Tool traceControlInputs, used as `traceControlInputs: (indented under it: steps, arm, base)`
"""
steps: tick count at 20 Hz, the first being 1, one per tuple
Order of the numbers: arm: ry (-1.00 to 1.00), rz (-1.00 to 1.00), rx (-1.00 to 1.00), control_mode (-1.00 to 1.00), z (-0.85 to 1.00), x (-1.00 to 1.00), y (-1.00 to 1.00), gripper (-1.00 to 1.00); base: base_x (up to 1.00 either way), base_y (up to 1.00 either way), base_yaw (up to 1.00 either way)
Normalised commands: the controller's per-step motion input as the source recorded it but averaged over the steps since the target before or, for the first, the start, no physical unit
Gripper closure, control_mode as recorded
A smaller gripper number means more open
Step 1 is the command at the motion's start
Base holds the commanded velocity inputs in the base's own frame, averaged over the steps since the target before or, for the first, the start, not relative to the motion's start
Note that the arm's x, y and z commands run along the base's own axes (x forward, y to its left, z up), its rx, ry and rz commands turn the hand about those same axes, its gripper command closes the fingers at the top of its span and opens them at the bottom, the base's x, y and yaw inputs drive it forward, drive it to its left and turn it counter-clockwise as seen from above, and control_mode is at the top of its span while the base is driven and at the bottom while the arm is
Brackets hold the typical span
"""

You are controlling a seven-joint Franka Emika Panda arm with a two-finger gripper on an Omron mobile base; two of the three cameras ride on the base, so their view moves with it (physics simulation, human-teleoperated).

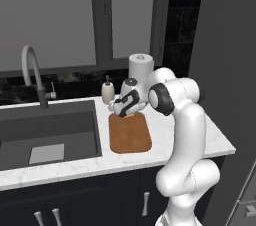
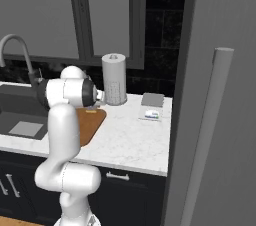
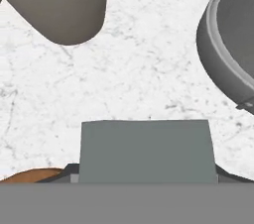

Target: Pick up the sponge from the counter and clean the cutting board by briefly scrubbing or pressing down on the cutting board. Once finished, release the sponge.

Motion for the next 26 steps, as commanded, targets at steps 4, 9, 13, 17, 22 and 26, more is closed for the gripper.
traceControlInputs:
  steps: [4, 9, 13, 17, 22, 26]
  arm:
    - [0.00, -0.06, 0.02, -1.00, -0.47, 0.00, 0.50, 1.00]
    - [0.00, -0.06, 0.00, -1.00, -0.10, -0.03, 0.59, 1.00]
    - [0.00, -0.03, 0.00, -1.00, -0.15, -0.19, 0.55, 1.00]
    - [-0.04, -0.03, 0.00, -1.00, -0.35, -0.28, 0.28, 1.00]
    - [-0.09, -0.03, 0.00, -1.00, -0.09, -0.25, 0.38, 1.00]
    - [-0.13, -0.03, 0.00, -1.00, 0.00, -0.18, 0.45, 1.00]
  base:
    - [0.00, 0.00, 0.00]
    - [0.00, 0.00, 0.00]
    - [0.00, 0.00, 0.00]
    - [0.00, 0.00, 0.00]
    - [0.00, 0.00, 0.00]
    - [0.00, 0.00, 0.00]
